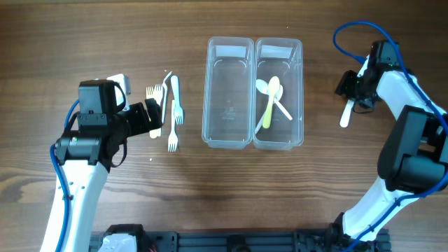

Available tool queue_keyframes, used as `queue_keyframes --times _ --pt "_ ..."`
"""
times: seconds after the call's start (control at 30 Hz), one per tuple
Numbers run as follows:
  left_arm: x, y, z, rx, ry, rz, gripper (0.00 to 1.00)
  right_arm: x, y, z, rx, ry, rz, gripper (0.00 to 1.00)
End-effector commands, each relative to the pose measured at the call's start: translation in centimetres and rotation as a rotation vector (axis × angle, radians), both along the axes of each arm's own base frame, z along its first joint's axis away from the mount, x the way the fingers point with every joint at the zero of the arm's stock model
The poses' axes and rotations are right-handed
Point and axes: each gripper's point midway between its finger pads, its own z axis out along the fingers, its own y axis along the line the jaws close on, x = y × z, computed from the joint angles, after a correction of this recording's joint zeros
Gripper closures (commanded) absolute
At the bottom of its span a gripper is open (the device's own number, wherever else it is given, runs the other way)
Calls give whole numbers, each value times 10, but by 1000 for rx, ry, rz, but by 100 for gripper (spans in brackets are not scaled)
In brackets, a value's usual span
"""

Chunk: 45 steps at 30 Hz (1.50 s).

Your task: Pack container

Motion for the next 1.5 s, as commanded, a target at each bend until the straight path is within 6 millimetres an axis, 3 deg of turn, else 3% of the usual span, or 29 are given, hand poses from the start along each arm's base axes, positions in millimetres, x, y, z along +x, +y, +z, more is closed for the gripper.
queue_keyframes --times 0.0,0.4,0.57,0.73,0.97,1.03,1.2,1.47 --pt "4 0 7 -4 -18 -14 0 -16 7 -23 25 61 -6 41" --pt "5 0 7 -4 -19 -14 0 -3 23 -18 90 -4 97 36" --pt "5 0 7 -3 -19 -13 0 -1 22 -15 86 -11 95 44" --pt "5 0 7 -3 -19 -13 0 4 22 8 77 -61 97 43" --pt "5 0 7 -3 -19 -13 0 13 45 59 60 -172 190 40" --pt "5 0 7 -4 -19 -14 0 12 51 65 39 -181 231 39" --pt "5 0 7 -3 -19 -13 0 3 47 44 -85 -80 242 38" --pt "4 0 7 -3 -18 -13 0 3 36 32 -126 -48 218 35"
